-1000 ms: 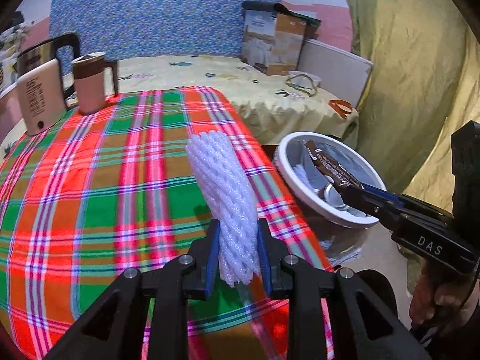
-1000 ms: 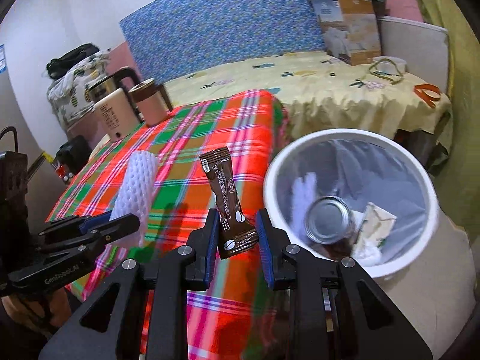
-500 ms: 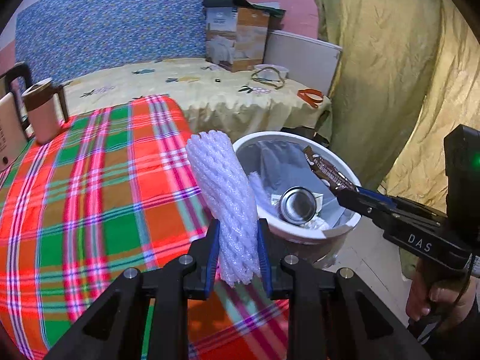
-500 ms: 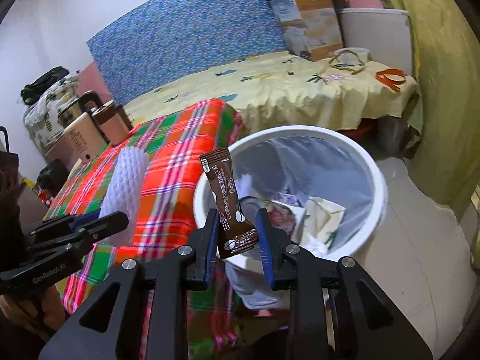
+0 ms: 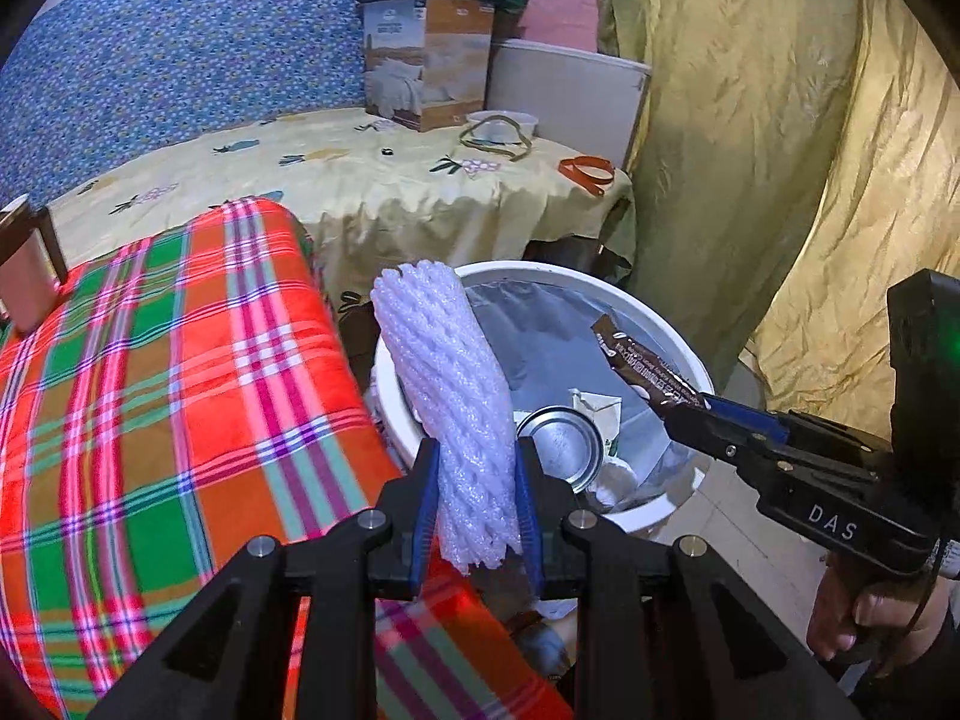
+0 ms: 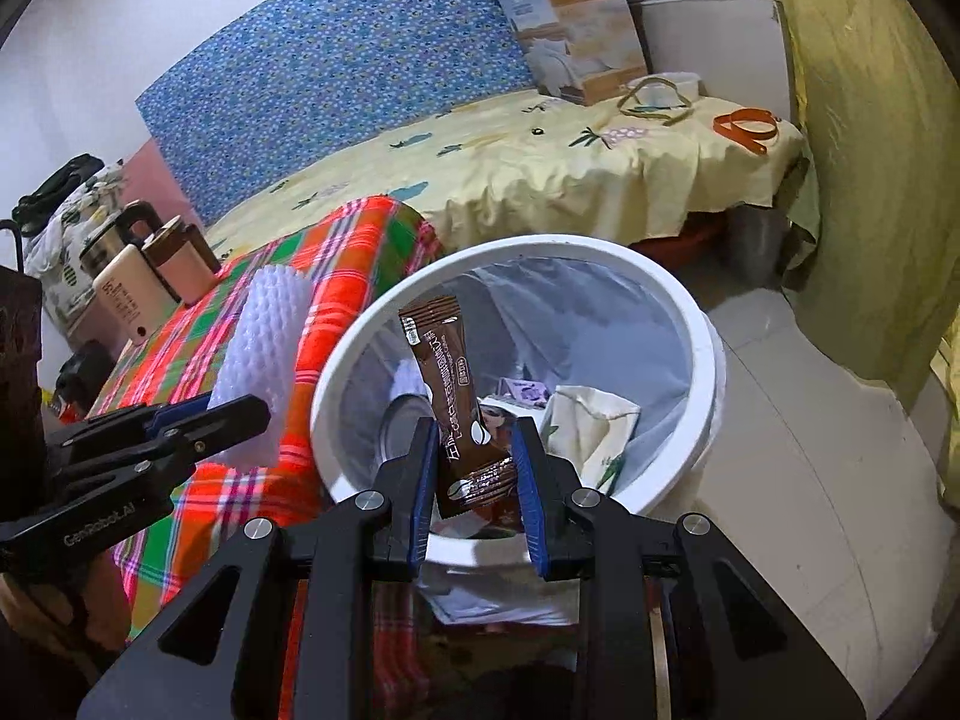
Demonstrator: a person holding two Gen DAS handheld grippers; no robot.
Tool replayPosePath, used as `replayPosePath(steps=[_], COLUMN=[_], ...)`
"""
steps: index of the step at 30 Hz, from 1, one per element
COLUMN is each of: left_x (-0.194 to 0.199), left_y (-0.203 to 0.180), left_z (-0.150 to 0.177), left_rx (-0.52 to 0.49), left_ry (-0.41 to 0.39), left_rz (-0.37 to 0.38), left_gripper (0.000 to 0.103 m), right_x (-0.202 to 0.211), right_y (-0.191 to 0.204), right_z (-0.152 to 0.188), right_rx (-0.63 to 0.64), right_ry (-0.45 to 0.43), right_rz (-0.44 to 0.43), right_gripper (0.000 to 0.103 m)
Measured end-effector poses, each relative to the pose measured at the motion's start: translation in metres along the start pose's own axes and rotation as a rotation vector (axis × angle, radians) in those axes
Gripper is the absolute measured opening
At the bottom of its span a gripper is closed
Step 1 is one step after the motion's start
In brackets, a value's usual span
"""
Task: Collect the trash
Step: 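Carry foam net and wrapper over the bin with both tools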
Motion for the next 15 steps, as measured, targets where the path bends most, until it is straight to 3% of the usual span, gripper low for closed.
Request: replayPosePath(steps=[11, 13, 15], left_x=[-0.03, -0.033, -0.035], left_y=[0.009, 0.011, 0.012], left_z=[-0.015, -0.018, -0.021], left_rx=[0.002, 0.003, 0.005], left_ry=[0.037, 0.035, 0.027], left_rz=[0.02, 0.027, 0.033], left_gripper=[0.025, 0.027, 0.035], right_x=[-0.02, -0.025, -0.028], right_y=[-0.008, -0.009, -0.008], right_z=[-0.006, -0.007, -0.008], right_rx=[-0.014, -0.019, -0.018], right_ry=[0.045, 0.063, 0.074], right_rz=[0.011, 0.011, 0.014], right_gripper=[0.029, 0.03, 0.03])
Point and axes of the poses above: each gripper's, at about its wrist camera, not at the fingertips, and x roughly against the way its jaws point, y to its left, z to its underside, the point moved 1 cm from there along -x, roughly the way its jaws point, and after that the axes turned 14 degrees about z, right-handed, at the moved point
